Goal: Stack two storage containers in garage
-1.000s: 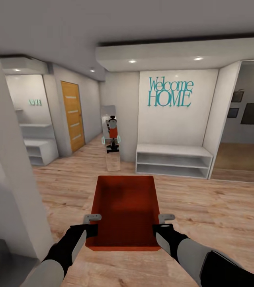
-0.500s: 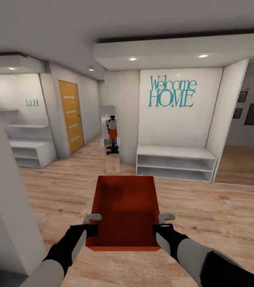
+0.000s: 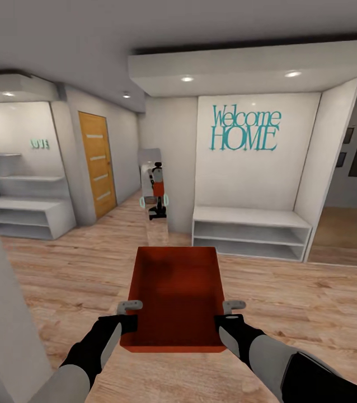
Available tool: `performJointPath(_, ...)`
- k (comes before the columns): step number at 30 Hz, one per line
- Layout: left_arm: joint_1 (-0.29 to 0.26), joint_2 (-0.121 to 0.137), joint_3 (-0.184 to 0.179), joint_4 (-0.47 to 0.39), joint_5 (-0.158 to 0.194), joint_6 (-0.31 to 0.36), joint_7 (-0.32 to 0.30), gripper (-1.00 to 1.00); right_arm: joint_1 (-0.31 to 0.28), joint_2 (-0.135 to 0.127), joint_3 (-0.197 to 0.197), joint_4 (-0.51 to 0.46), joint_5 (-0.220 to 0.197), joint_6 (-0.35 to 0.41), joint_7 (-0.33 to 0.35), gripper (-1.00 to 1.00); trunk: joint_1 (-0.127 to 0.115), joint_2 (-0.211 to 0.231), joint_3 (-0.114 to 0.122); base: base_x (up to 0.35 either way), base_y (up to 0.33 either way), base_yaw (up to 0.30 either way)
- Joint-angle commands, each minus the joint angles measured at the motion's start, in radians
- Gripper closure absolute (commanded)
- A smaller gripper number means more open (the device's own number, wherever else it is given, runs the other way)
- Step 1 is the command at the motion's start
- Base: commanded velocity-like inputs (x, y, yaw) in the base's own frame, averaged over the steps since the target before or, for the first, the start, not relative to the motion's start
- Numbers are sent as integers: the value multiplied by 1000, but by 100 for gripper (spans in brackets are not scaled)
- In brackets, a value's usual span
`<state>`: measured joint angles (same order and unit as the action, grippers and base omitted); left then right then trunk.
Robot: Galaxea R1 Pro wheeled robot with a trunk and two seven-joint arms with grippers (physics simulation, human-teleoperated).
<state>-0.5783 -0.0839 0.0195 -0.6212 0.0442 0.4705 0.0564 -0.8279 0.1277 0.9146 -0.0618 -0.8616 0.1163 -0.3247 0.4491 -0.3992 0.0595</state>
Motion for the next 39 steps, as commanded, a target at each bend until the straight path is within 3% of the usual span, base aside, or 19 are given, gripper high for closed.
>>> performJointPath(1,0,0,2,-2,-10,7,10,100,0,-6,2,0,6,6,-25,100,1,-1,0,323,0,0)
performJointPath(39,0,1,2,-2,-10,7,10,100,0,-7,1,2,6,5,-25,100,1,-1,0,323,0,0)
